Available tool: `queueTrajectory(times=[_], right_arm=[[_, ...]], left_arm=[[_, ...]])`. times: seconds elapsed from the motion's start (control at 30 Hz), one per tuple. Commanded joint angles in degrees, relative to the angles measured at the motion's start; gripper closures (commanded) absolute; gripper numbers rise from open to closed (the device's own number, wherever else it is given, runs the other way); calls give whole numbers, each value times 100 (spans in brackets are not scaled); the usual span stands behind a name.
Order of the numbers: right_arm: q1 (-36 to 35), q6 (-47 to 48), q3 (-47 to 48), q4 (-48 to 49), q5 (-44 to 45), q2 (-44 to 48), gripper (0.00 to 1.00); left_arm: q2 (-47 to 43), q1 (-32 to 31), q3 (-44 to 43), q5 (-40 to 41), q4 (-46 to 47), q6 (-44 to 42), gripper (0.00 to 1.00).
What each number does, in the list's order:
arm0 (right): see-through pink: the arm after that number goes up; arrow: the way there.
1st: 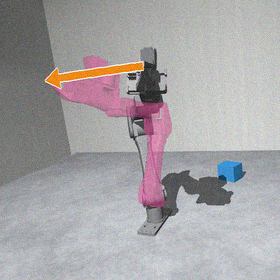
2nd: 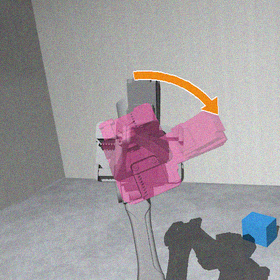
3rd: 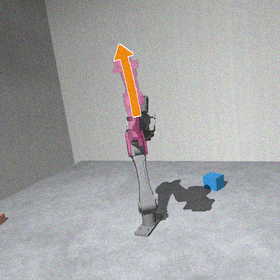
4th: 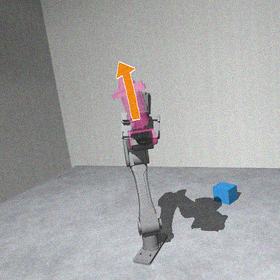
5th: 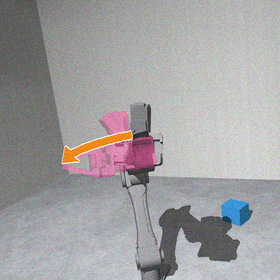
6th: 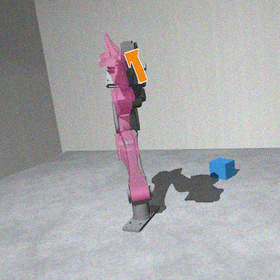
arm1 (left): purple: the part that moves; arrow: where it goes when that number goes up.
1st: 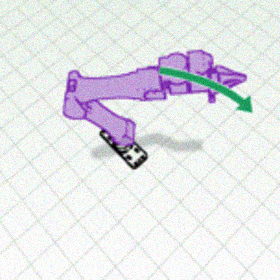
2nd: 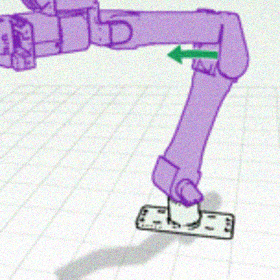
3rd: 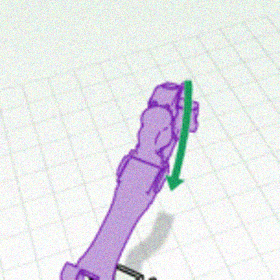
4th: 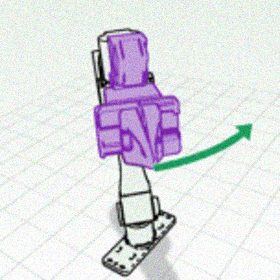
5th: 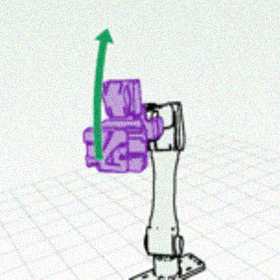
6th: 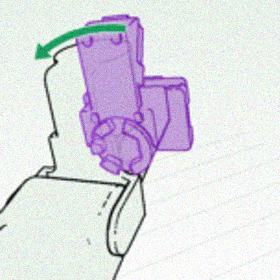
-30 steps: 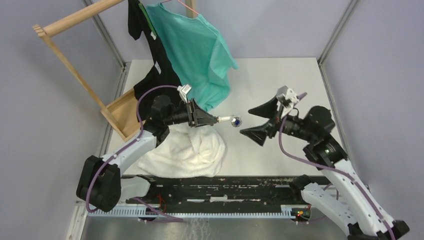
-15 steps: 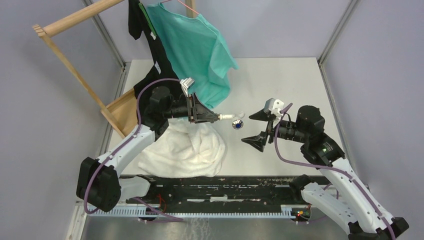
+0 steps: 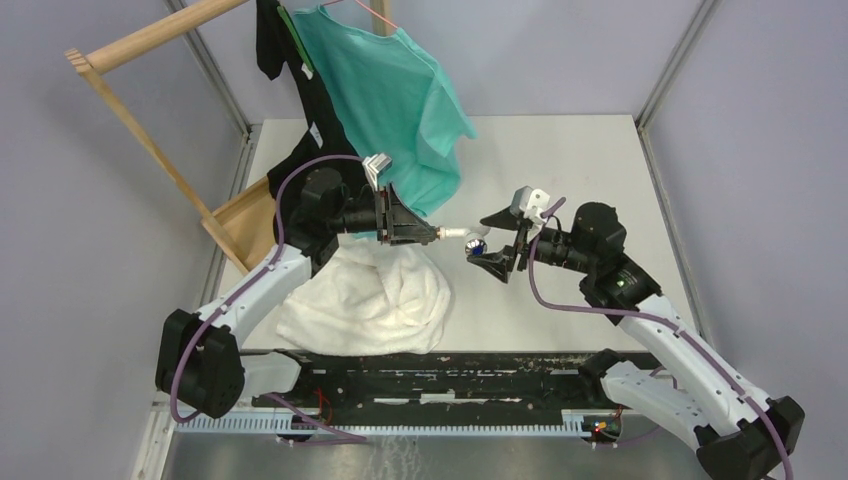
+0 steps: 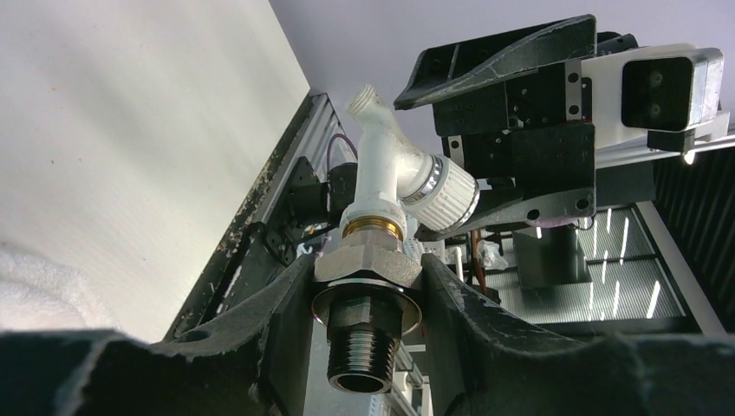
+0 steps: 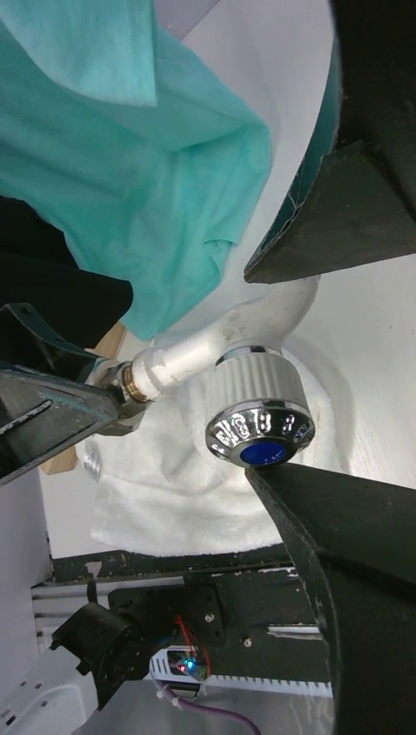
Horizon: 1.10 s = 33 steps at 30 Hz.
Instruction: Install the water faucets
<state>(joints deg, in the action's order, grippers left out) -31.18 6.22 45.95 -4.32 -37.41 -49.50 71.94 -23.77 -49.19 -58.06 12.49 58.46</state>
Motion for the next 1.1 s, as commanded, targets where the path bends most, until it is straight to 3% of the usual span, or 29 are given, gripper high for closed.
queueTrajectory(times=[0.0,0.13,0.3,0.43,0.53,0.67,0.83,0.97,1.07], right_arm=[[-51,-493,-94,982,-162,97,22],[-46,-1076,122,1028,-102,-100,31],[-50,-1304,1131,-442,-51,-836,38],[-46,-1698,1861,-1155,-577,-1456,40],[-45,-2040,2080,-1204,-1203,-1874,48],[-5,-2509,2223,-1309,-1241,-2208,49],[230,-1626,2861,-2579,-671,-2371,35],[416,-1700,2878,-2274,-751,-2084,19],[415,-1720,2912,-2201,-395,-1876,10]], left_arm=[[-48,-42,-230,-386,456,190,97],[-51,-79,-231,-439,456,79,97],[-192,-117,-199,-520,455,-230,97],[-391,-117,-128,-602,428,-708,97],[-654,-118,-35,-515,196,-1257,97],[-908,-127,122,-551,30,-1648,97],[-987,-213,-13,-840,-183,-1794,97],[-1001,-301,-367,-803,-1242,-2530,97],[-972,-320,-367,-770,-1328,-2620,97]])
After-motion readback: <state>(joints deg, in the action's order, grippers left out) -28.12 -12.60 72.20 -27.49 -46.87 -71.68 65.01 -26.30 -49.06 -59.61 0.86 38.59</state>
